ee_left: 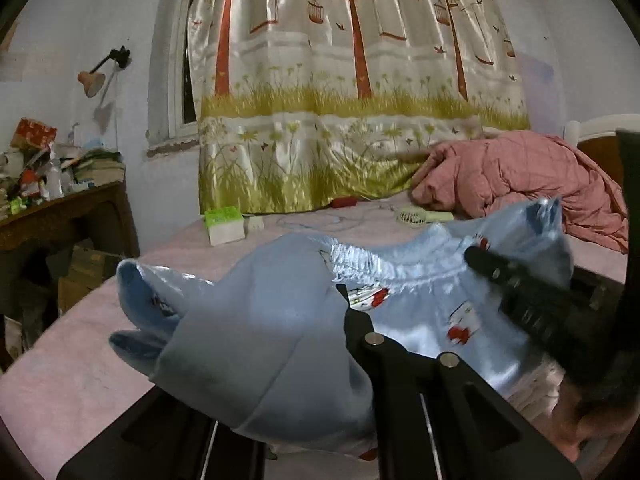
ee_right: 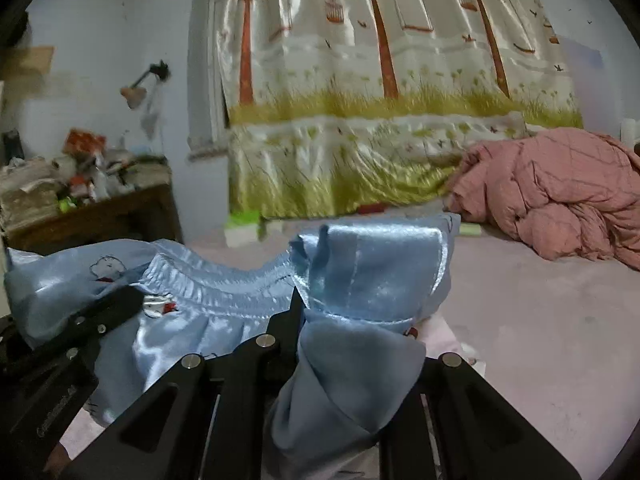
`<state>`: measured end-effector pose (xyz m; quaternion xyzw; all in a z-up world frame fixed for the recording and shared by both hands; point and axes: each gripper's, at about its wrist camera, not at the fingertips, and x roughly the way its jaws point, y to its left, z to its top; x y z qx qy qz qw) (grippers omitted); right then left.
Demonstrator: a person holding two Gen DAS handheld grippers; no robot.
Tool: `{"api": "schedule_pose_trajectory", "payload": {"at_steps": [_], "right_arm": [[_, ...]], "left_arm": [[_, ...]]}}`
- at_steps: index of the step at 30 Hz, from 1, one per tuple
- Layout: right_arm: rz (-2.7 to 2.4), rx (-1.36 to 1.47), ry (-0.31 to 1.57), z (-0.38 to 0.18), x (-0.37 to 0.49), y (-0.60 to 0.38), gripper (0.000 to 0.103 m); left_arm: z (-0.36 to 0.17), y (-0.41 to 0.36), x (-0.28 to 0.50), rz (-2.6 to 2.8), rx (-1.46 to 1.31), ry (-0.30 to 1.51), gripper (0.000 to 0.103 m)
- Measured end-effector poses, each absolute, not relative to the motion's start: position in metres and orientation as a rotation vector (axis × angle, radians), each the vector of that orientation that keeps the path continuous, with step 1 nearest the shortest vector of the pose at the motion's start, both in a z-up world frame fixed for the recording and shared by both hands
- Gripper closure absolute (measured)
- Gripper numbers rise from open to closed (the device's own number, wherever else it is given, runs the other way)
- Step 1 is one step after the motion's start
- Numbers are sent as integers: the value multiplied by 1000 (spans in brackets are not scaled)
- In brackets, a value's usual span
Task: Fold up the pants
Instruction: 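Lift the pants bundle with both grippers and carry it toward the clothes stack, then lower the pants onto the stack of folded clothes and open both grippers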
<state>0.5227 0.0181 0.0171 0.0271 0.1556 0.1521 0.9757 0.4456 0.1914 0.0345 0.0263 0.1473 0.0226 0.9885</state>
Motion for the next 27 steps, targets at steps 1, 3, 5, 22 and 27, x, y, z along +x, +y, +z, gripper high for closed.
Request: {"api": "schedule_pose_trajectory", "payload": {"at_steps": [1,3,5,22,27], "right_arm": [[310,73,314,15,526,14,90],[331,119,309,15,530,4,90],[339,126,286,21,526,-1,90],[305,41,411,-18,556,10,83],[295,57,418,-17,556,4,73]], "left_arm": [[33,192,444,42,48,284,94],[39,192,440,38,37,236,93],[50,191,440,53,17,188,92],[0,217,489,90,-52,406,75],[7,214,480,142,5,391,48]]}}
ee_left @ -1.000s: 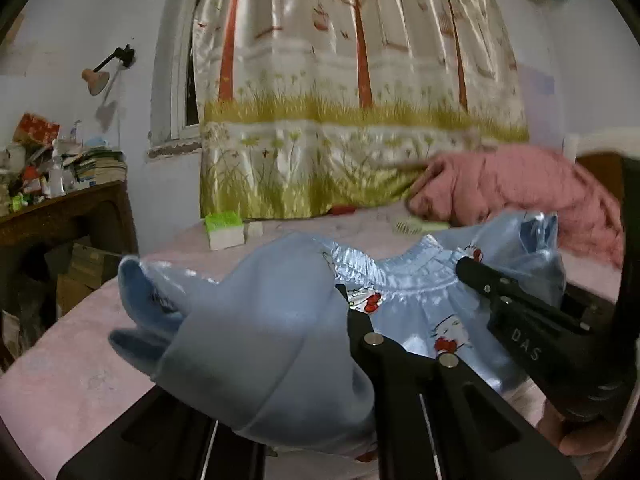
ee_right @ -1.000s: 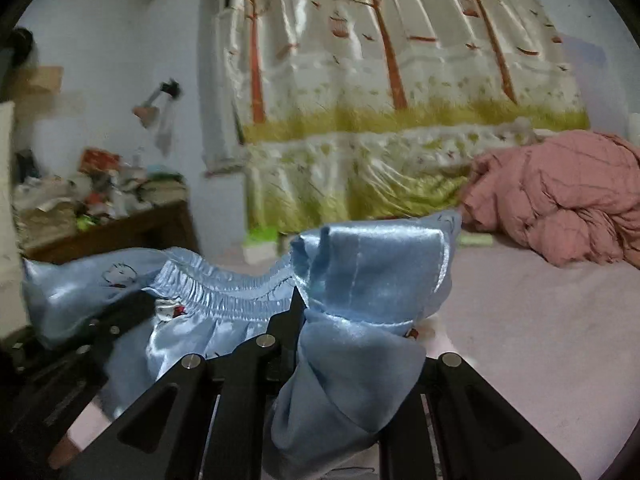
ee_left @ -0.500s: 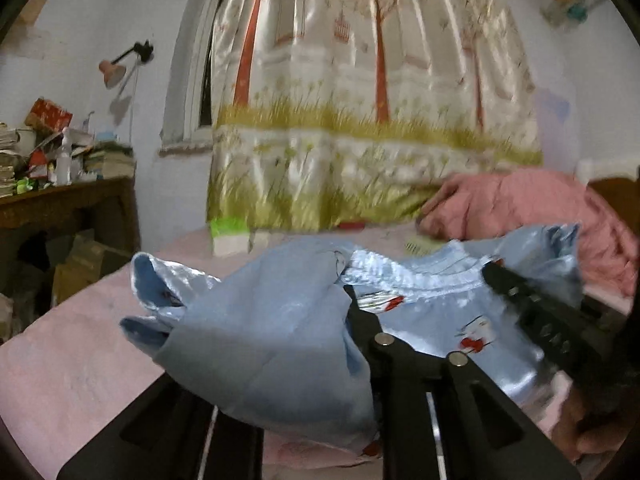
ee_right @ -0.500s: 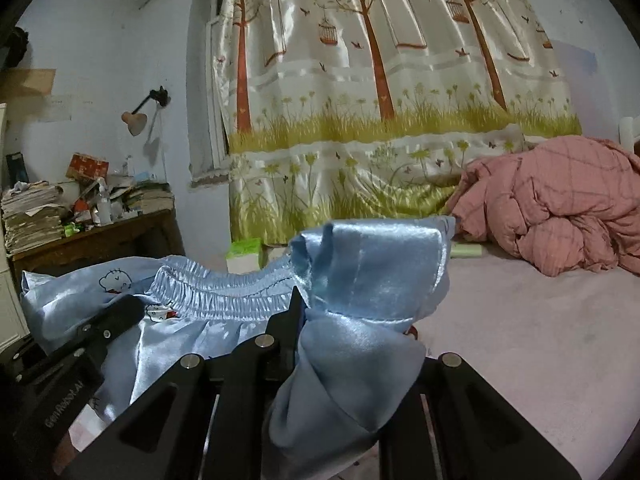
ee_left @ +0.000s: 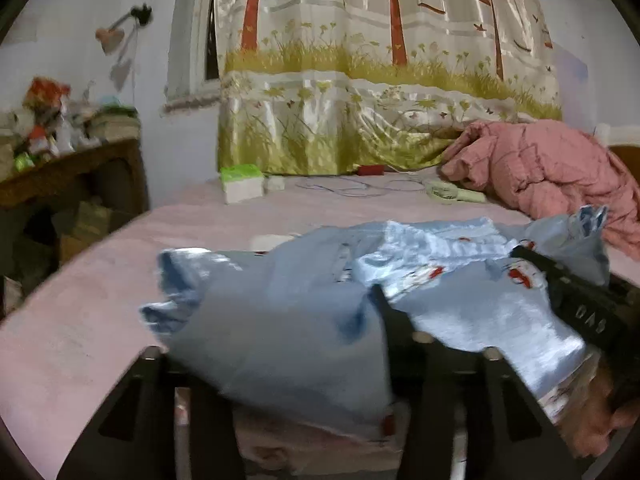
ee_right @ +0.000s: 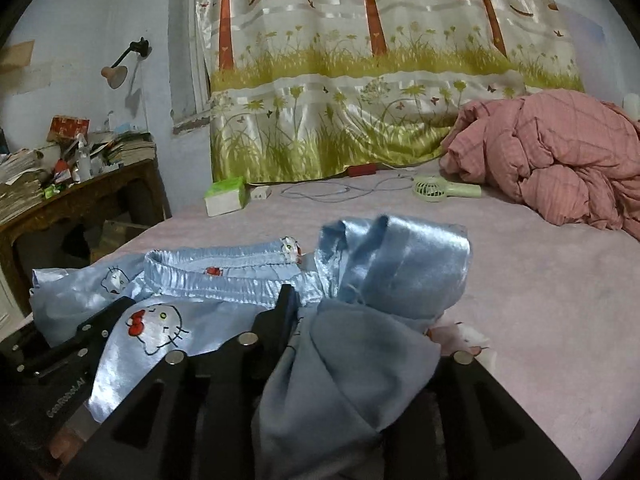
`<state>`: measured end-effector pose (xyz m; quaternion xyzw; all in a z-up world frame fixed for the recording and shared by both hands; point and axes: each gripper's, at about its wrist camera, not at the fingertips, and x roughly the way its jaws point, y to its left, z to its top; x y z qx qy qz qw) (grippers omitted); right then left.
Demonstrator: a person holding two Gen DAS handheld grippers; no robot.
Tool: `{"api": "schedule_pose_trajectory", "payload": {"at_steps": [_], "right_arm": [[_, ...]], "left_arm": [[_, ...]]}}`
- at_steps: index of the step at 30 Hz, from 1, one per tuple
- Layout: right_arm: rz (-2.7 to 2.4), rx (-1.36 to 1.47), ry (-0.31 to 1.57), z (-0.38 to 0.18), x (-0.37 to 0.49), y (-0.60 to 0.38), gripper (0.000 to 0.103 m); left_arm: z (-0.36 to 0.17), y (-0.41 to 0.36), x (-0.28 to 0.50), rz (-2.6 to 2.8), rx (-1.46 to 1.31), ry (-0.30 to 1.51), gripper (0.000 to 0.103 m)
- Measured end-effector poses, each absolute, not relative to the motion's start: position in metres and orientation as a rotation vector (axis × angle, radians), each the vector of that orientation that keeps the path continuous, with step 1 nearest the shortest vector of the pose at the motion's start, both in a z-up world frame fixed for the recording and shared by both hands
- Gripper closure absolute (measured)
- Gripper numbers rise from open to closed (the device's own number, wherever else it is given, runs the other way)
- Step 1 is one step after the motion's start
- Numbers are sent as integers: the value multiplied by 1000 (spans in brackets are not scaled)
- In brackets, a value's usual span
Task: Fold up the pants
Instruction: 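Lower the pants onto the stack of folded clothes and open both grippers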
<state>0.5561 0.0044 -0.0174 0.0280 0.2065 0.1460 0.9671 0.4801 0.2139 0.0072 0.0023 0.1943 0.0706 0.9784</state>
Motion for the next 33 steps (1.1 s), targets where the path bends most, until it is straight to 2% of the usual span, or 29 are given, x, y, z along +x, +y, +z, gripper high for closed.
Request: {"api": "schedule_pose_trajectory", "payload": {"at_steps": [1,2,3,6,8,9,17,18,19,20,21,23,24,26,30,33], "right_arm": [[289,58,416,-16,557,2,63],[272,64,414,-14,558,-1,49],[255,69,410,-12,557,-3,46],[225,92,398,-8,557,-14,44],[195,105,388,-5,556,-21,34],[173,107,376,-3,554,-24,33],[189,229,209,37,521,-54,32],[211,238,207,42,519,-55,36],[246,238,203,46,516,-54,49],[271,232,204,49,514,-51,59],[297,226,212,51,513,-47,64],[349,229,233,50,514,-39,80],[371,232,248,48,516,-34,82],[367,206,281,41,521,-22,87],[304,138,384,9,543,-3,87],[259,95,466,-26,561,6,87]], "left_arm": [[9,215,479,147,8,381,45],[13,217,477,170,5,373,30],[15,220,477,197,2,367,21],[21,234,473,225,-41,361,16],[25,244,471,249,-78,358,15],[27,247,470,250,-94,353,15],[61,252,438,223,-138,196,15],[63,254,436,207,-157,186,20],[64,256,435,179,-174,179,27],[64,257,435,145,-186,181,49],[64,257,438,133,-192,196,69],[59,256,445,102,-207,232,88],[56,255,448,91,-207,247,92],[47,252,458,127,-170,299,93],[9,257,488,173,-156,463,93],[-6,255,494,169,-144,502,93]]}}
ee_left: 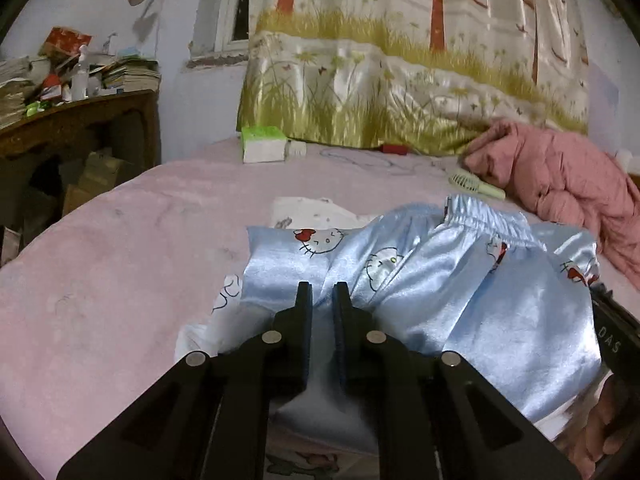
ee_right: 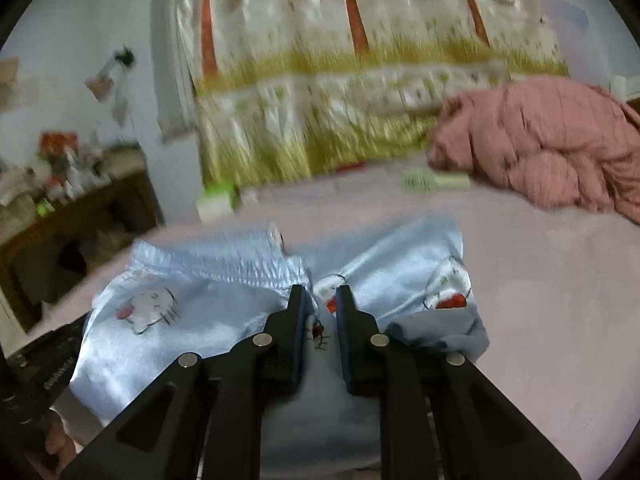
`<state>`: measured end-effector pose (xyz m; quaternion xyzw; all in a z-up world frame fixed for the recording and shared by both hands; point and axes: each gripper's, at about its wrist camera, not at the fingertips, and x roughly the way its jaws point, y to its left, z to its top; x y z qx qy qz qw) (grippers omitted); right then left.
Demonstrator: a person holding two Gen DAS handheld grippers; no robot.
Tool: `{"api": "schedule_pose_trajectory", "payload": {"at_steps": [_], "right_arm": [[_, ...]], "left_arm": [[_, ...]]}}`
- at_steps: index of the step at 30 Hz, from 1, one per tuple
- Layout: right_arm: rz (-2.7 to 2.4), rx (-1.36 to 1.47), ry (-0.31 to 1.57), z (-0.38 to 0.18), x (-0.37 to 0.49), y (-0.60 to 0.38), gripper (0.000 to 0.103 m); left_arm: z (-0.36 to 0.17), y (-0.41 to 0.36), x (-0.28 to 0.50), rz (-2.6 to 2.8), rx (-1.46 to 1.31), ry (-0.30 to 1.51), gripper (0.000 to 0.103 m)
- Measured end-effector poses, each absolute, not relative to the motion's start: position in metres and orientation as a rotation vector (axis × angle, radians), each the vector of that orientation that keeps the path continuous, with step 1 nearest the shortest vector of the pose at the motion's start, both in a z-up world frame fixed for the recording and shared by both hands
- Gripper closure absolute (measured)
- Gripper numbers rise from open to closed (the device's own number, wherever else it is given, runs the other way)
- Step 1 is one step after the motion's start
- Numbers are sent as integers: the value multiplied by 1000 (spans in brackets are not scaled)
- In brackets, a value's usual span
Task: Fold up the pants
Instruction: 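Lower the pants onto the stack of folded clothes and open both grippers, then withdraw both open grippers back from the clothes stack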
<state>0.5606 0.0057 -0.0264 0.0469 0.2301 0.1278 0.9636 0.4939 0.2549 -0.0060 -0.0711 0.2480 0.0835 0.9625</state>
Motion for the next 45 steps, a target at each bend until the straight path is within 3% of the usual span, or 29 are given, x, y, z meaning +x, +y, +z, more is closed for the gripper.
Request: {"api": "schedule_pose_trajectory", "payload": {"at_steps": [19,31,33,37,43,45], "right_arm": [[266,54,469,-34,559,5,87],[289,139,399,4,538,-19,87],[278,133,373,14,532,-23,82],[249,109,328,29,518,-26,61],[256,108,305,39,497,-30,45],[247,94,291,39,485,-32,40]], "left_arm": [[-37,226,507,162,-135,499,93],[16,204,469,190,-69,329,94],[28,208,460,193,-61,298,94],[57,219,437,167,-69,237,91],[75,202,402,123,6,214,74],[72,191,388,148,47,210,59]]}}
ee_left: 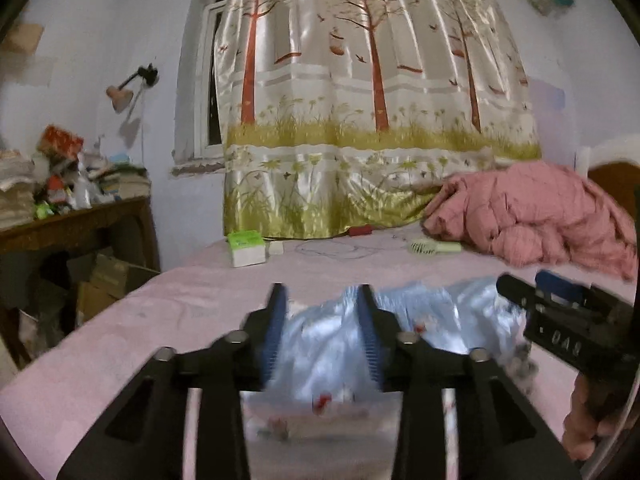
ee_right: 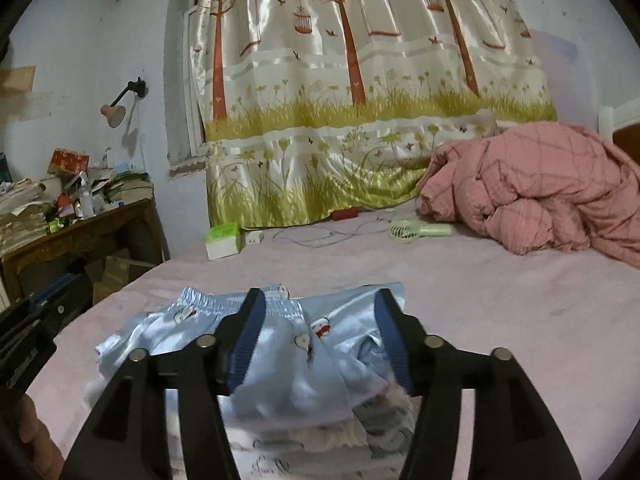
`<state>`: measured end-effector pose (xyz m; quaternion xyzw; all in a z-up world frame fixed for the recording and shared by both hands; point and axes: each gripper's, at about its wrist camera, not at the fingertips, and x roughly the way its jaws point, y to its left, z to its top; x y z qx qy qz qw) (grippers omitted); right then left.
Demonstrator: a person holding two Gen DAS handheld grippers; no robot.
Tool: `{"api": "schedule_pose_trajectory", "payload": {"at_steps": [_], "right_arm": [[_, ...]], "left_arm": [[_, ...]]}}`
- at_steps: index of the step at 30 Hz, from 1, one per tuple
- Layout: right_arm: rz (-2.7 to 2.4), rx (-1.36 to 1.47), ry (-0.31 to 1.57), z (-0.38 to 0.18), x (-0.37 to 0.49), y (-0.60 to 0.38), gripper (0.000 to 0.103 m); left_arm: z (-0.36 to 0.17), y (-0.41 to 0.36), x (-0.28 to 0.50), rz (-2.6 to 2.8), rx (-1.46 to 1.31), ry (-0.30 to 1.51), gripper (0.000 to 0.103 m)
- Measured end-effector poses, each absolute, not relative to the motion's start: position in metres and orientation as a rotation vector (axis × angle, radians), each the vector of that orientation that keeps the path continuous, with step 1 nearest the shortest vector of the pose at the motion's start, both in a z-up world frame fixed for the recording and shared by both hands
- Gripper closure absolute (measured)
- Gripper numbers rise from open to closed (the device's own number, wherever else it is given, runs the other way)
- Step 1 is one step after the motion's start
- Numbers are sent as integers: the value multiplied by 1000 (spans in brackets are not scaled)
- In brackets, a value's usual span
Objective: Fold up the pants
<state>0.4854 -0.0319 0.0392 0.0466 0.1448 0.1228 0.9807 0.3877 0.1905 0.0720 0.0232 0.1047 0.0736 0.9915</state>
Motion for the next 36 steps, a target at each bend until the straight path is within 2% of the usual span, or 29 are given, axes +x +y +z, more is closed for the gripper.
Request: {"api": "schedule_pose_trajectory", "payload": {"at_steps": [3,5,20,21,23,25,30,35,36], "right_arm": [[265,101,288,34,463,-39,40],[281,137,267,27,442,-45,35],[260,73,281,-1,319,-61,34],[242,58,272,1,313,-61,33],[248,68,236,3,302,-63,22],[229,55,221,1,304,-61,22],[186,38,260,-14,324,-62,16],[168,71,284,-21,334,-70,0],[170,71,282,-22,334,-70,0]], "left_arm": [[67,179,366,125,28,213,57],[64,174,349,95,-5,206,57],[41,172,255,97,-35,236,56],[40,168,256,105,-9,223,53],[36,164,258,115,26,209,49],[26,168,263,130,23,212,40],[11,176,272,185,8,220,3],[10,174,273,183,40,216,1],[9,173,273,183,46,220,1]]}}
